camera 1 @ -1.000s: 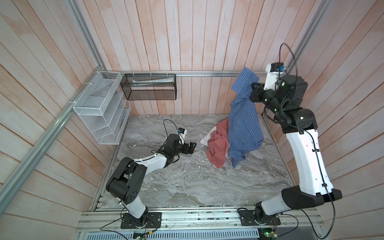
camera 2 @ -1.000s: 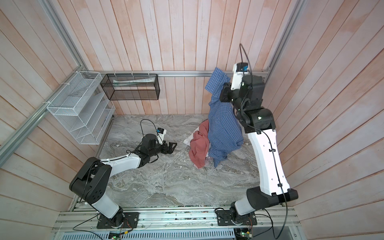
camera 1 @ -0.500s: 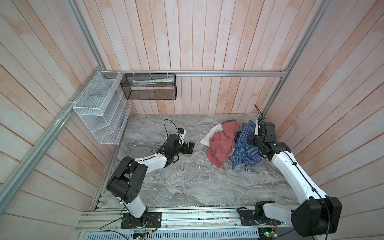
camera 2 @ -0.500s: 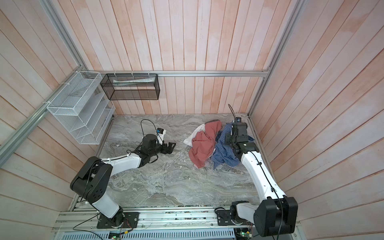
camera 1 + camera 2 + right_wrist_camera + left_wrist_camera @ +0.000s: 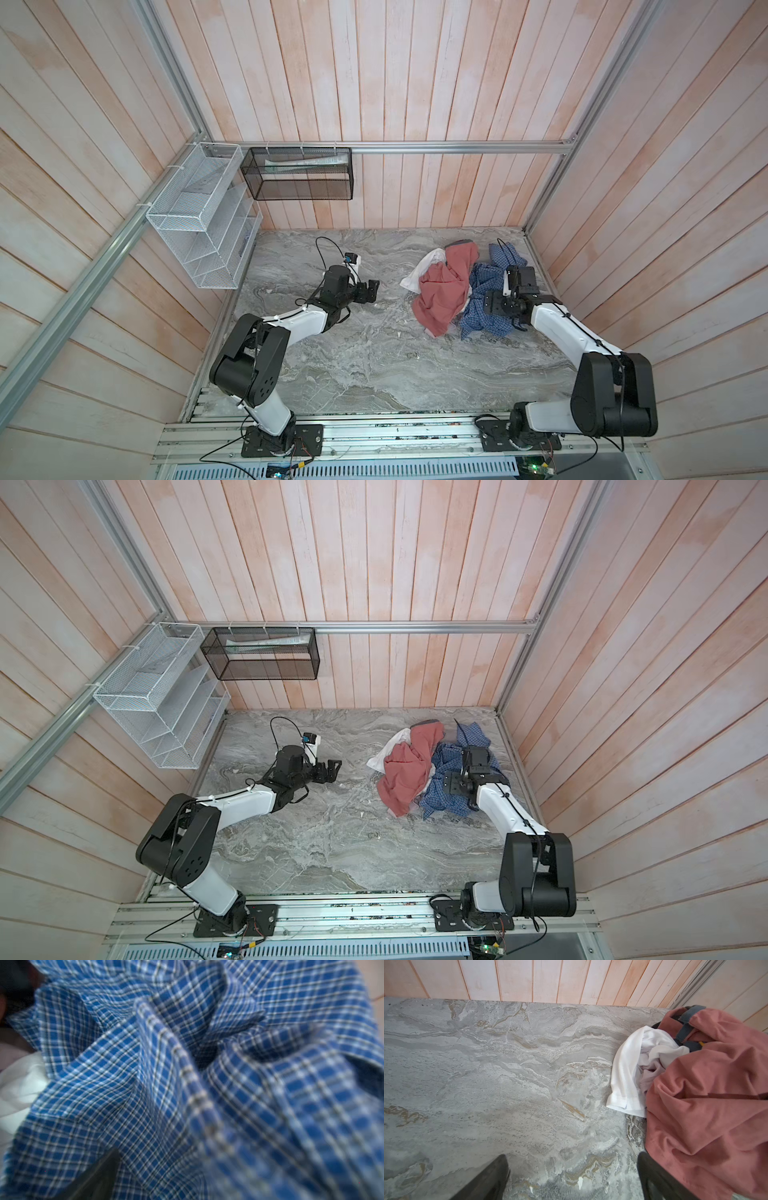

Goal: Pick out a specific cloth from the pile

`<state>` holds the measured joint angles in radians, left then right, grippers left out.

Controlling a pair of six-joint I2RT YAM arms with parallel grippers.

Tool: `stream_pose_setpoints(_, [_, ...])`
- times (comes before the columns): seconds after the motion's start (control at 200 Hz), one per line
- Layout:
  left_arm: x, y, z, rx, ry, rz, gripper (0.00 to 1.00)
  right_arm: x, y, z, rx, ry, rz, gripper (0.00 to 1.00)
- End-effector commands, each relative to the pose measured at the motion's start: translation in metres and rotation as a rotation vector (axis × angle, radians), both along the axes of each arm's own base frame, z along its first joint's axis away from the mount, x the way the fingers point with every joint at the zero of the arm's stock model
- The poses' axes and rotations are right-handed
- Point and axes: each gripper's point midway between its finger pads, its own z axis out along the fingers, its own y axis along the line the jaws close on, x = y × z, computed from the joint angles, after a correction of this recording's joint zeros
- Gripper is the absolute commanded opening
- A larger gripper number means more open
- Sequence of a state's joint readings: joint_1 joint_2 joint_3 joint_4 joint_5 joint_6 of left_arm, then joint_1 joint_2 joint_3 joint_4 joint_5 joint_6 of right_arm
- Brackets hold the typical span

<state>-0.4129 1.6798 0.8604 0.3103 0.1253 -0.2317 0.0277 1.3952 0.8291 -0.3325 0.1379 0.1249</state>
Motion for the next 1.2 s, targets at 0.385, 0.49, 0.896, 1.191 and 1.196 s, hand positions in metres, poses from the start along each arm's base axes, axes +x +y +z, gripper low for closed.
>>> stream_pose_setpoints(0.385, [0.010, -0.008, 0.006, -0.011, -0.003, -0.024, 0.97, 0.007, -0.015, -0.101, 0.038, 0.250, -0.049, 0.63])
stream_pose_setpoints(0.49, [0.008, -0.008, 0.005, -0.008, -0.003, -0.030, 0.97, 0.009, -0.020, -0.082, 0.015, 0.190, -0.071, 0.36])
stream_pose_setpoints(0.896, [0.005, -0.007, 0.009, -0.018, -0.016, -0.031, 0.97, 0.044, -0.034, 0.142, 0.004, -0.340, -0.138, 0.00])
stream_pose_setpoints(1.191, [0.007, -0.009, 0.016, -0.020, -0.035, -0.040, 0.98, 0.040, 0.004, 0.349, 0.121, -0.748, -0.038, 0.00])
stream_pose_setpoints(1.196, [0.007, -0.009, 0.016, -0.021, -0.035, -0.041, 0.98, 0.039, 0.005, 0.352, 0.122, -0.755, -0.036, 0.00])
